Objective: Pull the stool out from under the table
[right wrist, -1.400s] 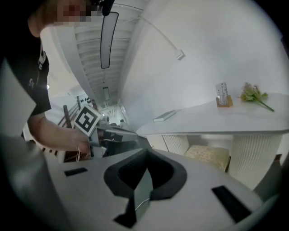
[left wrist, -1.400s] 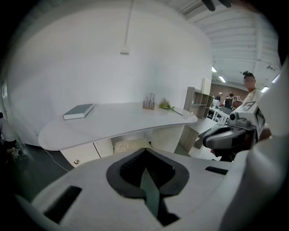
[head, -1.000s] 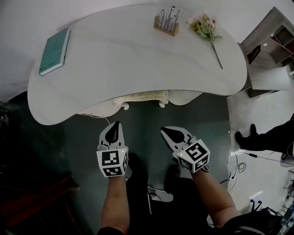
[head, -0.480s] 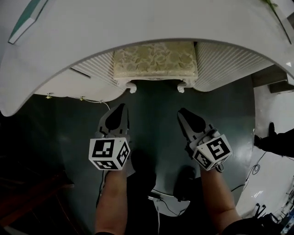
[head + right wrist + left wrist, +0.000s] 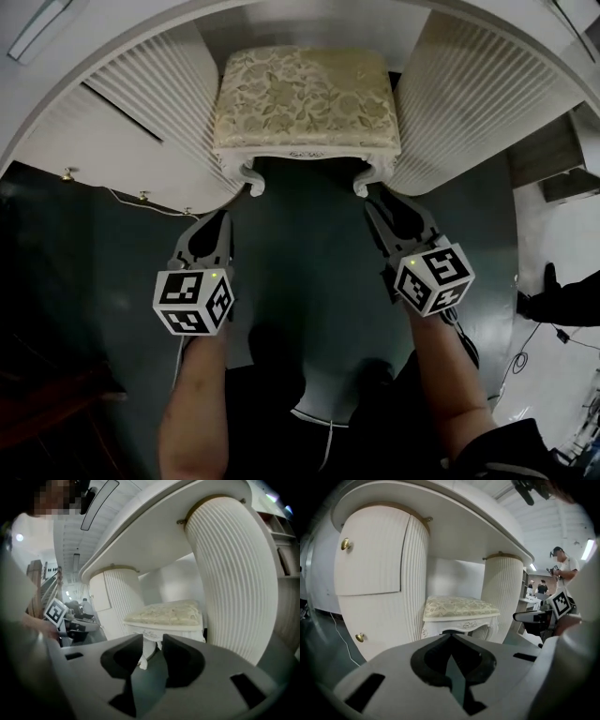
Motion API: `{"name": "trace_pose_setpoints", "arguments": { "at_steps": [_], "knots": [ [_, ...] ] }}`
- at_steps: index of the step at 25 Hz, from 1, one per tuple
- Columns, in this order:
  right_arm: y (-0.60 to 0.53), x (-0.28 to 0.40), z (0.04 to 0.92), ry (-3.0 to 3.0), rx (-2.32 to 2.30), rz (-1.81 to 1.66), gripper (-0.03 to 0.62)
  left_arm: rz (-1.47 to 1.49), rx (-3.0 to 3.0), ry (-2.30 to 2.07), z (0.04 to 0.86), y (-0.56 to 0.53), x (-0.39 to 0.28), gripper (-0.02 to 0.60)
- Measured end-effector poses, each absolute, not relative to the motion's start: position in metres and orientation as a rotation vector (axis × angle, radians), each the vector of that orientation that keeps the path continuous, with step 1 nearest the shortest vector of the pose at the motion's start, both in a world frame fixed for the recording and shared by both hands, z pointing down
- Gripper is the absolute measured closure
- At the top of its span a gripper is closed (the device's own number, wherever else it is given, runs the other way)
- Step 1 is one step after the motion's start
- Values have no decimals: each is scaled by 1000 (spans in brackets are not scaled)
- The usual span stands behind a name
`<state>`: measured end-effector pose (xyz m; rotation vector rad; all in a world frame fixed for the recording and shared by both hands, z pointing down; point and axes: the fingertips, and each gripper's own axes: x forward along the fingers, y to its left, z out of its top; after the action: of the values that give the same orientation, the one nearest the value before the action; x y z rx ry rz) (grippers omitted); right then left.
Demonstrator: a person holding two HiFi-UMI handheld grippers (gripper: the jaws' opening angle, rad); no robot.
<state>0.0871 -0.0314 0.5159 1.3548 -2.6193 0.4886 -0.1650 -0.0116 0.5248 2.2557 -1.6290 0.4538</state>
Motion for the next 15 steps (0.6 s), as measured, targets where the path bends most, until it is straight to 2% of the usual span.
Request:
{"name": "trace_pose_setpoints", "arguments": {
  "at_steps": [2, 6, 11, 13, 15],
  "knots": [
    [-41, 95, 521, -2604, 1366, 418, 428, 404, 2261, -1639, 525, -16, -168, 572],
    [-49, 106, 528, -2590, 1347, 288, 390, 381, 2335, -1637, 520, -29, -161, 572],
    [-65, 125, 545, -2600, 1338, 356, 345, 431, 2438, -1624, 511, -39, -152, 570],
    [-71, 134, 547, -2586, 1351, 375, 323, 502, 2457, -1616, 522, -46, -150, 498],
    [-75, 138, 550, -2571, 1353, 366, 308, 531, 2437, -1609, 533, -58, -150, 472]
  ]
}}
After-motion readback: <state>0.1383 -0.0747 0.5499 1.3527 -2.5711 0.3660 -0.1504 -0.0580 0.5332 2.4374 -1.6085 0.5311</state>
